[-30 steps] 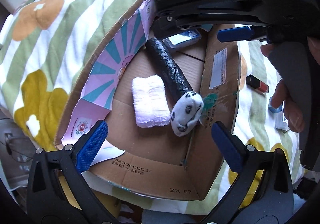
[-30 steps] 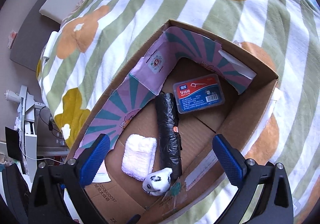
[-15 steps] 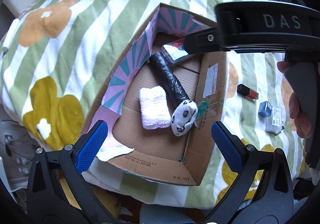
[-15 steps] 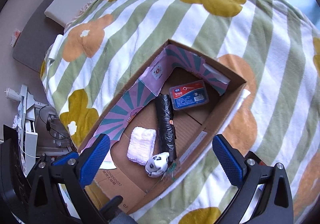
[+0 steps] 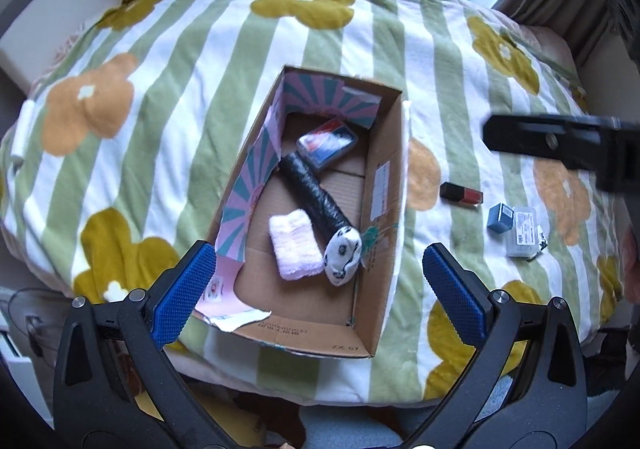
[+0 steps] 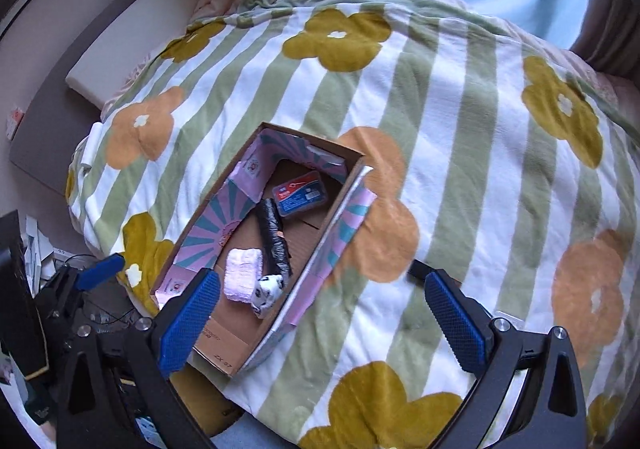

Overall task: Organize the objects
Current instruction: 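Withdraw both tools from the box, then move the left tool toward the lipstick while the right tool approaches the clear plastic case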

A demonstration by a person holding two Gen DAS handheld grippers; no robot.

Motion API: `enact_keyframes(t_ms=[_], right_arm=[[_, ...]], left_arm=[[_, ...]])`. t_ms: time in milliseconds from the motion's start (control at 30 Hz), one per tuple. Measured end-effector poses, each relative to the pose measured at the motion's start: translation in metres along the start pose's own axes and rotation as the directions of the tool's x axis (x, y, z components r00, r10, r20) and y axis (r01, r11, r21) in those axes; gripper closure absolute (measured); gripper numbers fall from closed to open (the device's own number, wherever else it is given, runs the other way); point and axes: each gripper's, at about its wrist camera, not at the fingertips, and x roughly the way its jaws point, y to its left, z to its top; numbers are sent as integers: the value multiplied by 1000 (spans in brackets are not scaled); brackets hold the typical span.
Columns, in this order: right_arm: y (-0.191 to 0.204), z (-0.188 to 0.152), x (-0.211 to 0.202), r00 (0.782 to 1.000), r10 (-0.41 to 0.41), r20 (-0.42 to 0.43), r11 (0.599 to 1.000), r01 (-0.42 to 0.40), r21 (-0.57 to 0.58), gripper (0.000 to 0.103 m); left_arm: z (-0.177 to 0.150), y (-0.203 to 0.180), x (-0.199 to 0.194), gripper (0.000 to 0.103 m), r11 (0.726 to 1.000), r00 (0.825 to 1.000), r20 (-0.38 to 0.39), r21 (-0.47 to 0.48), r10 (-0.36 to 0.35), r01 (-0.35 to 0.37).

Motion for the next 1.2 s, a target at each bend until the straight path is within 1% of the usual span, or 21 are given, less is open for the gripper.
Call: enact_keyframes(t_ms=[67, 133, 300, 533, 667, 733, 833, 933, 1033, 1200], right_arm=[[-13, -12, -13, 998, -54, 22, 998, 54, 23, 1], [-27, -25, -25, 993, -106, 43, 993, 103, 54, 1], [-64, -58, -47, 976, -210, 61, 968, 198, 156, 1], [-107, -94, -70, 952, -299, 57, 914, 269, 302, 1], [-124, -107, -77, 947, -316, 54, 895, 278, 350, 1], [-129, -114, -79, 939, -339, 53, 886, 300, 355, 1], [-134, -123, -75, 923, -383, 43, 873, 346, 345, 1], [-138, -130, -68, 912, -409, 43, 867, 373, 330, 1], [-142, -138, -55, 906, -421, 41, 866, 389, 315, 1], [-150, -147, -21, 893, -449, 30, 860, 424, 283, 1]], left_arm=[[6, -9, -7, 0, 1000, 1000, 27, 16, -8, 8], [12, -18, -12, 0, 999, 998, 45, 34, -37, 35], [24, -54, -17, 0, 990, 994, 53, 112, -96, 89], [32, -104, -14, 0, 969, 989, 30, 207, -147, 137], [36, -125, -10, 0, 959, 985, 10, 231, -173, 166], [38, -134, -6, 0, 955, 982, -7, 232, -190, 186], [40, -147, 6, 0, 952, 981, -36, 236, -192, 195], [41, -159, 21, 0, 950, 977, -74, 230, -199, 211], [41, -171, 42, 0, 950, 974, -113, 220, -199, 219], [39, -191, 82, 0, 956, 969, -160, 196, -190, 220]])
